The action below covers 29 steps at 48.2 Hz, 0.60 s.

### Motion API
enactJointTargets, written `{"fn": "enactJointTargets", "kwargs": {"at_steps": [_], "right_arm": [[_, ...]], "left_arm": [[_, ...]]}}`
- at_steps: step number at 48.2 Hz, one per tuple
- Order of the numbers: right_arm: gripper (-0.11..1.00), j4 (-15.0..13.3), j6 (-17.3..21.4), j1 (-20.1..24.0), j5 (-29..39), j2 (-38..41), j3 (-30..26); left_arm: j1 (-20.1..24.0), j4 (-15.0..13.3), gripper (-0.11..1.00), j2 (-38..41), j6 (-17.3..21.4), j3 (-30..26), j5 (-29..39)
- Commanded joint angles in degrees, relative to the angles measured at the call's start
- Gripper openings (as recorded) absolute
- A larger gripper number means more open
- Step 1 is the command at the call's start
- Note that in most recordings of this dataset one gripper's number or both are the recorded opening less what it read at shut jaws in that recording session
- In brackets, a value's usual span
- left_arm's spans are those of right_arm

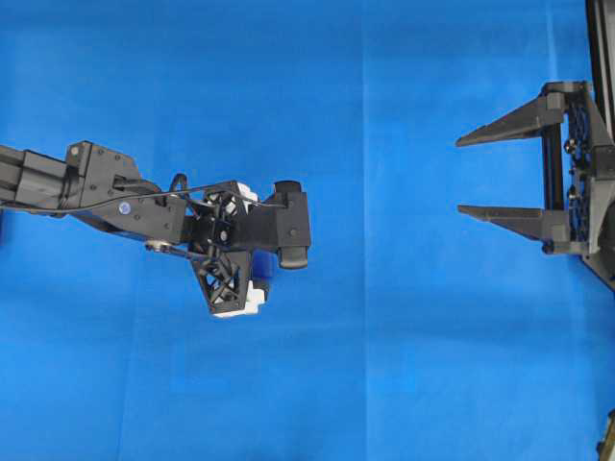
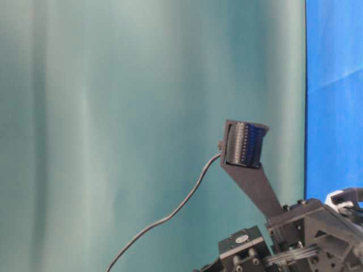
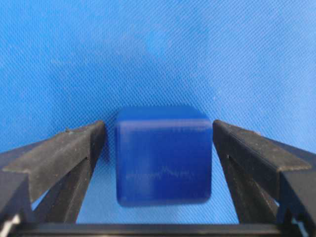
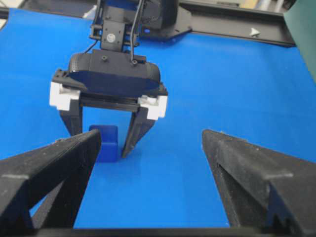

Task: Handover the blue block to the right arm after grasping it with the left arm, then place it in the designated position.
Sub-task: 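Close the left gripper on the blue cube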

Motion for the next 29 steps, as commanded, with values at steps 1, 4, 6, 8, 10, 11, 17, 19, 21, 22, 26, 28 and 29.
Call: {"fn": "enactJointTargets", "kwargs": {"at_steps": [1, 4, 6, 8, 10, 11, 17, 19, 21, 22, 26, 28, 29], "right_arm": [[0.97, 0.00, 0.09, -0.09, -0.70, 0.18, -1.49], [0.97, 0.00, 0.09, -0.09, -0.79, 0.18, -1.58], [0.97, 0.00, 0.09, -0.09, -0.88, 0.18, -1.58], [0.97, 0.00, 0.09, -0.09, -0.88, 0.18, -1.58], [0.97, 0.00, 0.09, -0.09, -0.88, 0.18, -1.58], [0.97, 0.00, 0.09, -0.09, -0.88, 0.18, -1.58], [0.97, 0.09, 0.09, -0.09, -0.88, 0.18, -1.58], [0.97, 0.09, 0.09, -0.09, -0.88, 0.18, -1.67], [0.97, 0.09, 0.09, -0.18, -0.88, 0.18, -1.67], [0.97, 0.09, 0.09, -0.18, -0.88, 0.18, -1.67], [0.97, 0.09, 0.09, -0.09, -0.88, 0.18, -1.67], [0.97, 0.09, 0.09, -0.09, -0.88, 0.18, -1.67], [0.97, 0.09, 0.09, -0.18, -0.88, 0.18, -1.76]], "left_arm": [[0.00, 0.09, 0.93, -0.35, 0.00, -0.44, -0.35], [0.00, 0.09, 0.92, -0.35, 0.09, -0.44, -0.09], [0.00, 0.09, 0.92, -0.44, 0.09, -0.44, -0.09], [0.09, 0.18, 0.90, -0.44, -0.09, -0.62, -0.09], [0.26, 0.09, 0.87, -0.35, -0.26, -0.70, -0.09], [0.26, 0.09, 0.84, -0.35, -0.44, -0.88, 0.00], [0.18, 0.18, 0.53, -0.53, 0.00, -1.23, 1.49], [0.26, 0.18, 0.48, -0.44, 0.00, -1.41, 2.29], [0.18, 0.18, 0.49, -0.44, 0.00, -1.58, 2.90], [0.18, 0.18, 0.49, -0.44, 0.00, -1.67, 3.08], [0.09, 0.09, 0.49, -0.44, 0.18, -1.93, 3.69], [0.09, 0.09, 0.49, -0.35, 0.18, -2.02, 3.96], [0.09, 0.18, 0.49, -0.44, 0.18, -2.11, 4.04]]}}
